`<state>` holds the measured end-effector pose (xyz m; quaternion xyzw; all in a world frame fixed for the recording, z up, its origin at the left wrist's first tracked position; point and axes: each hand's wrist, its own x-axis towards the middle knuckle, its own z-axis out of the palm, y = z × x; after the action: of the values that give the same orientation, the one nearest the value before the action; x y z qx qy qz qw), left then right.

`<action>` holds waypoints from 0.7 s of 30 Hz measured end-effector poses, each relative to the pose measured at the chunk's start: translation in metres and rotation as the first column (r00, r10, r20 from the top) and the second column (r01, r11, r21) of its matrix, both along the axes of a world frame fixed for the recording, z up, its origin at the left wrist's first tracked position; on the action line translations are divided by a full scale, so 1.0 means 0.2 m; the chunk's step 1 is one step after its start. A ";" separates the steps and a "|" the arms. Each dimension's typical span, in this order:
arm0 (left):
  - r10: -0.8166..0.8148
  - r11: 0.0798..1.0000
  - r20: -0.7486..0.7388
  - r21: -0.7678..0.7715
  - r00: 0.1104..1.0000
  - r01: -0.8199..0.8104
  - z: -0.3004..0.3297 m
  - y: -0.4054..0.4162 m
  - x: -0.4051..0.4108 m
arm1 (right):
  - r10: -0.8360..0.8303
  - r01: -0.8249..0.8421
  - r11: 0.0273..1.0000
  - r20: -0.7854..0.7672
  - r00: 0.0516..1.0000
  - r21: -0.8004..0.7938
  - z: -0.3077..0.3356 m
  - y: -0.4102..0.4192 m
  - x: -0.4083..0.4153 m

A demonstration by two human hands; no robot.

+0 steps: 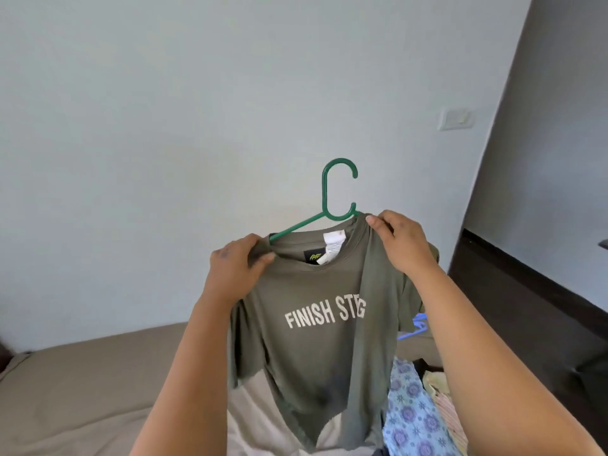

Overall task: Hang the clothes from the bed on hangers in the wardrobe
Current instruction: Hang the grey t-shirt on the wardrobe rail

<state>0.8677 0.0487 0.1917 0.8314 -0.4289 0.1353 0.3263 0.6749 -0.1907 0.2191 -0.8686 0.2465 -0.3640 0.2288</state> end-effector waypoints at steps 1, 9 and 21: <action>-0.029 0.996 -0.019 -0.083 0.999 0.028 -0.01 -0.02 -0.03 | -0.037 0.037 0.999 -0.015 0.999 0.002 -0.01 0.00 -0.05; -0.306 0.942 -0.062 -0.164 0.950 0.293 0.12 -0.18 -0.34 | -0.021 0.026 0.997 -0.077 0.997 0.071 -0.03 0.00 -0.69; -0.506 0.779 0.191 -0.318 0.841 0.540 0.36 -0.38 -1.43 | -0.372 0.393 0.910 0.161 0.914 -0.129 0.13 0.41 -2.04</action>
<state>0.5823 -0.0267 0.2634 0.5981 -0.6255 0.1547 0.4765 0.2666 -0.1088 0.2455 -0.7925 0.3663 -0.4774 0.0990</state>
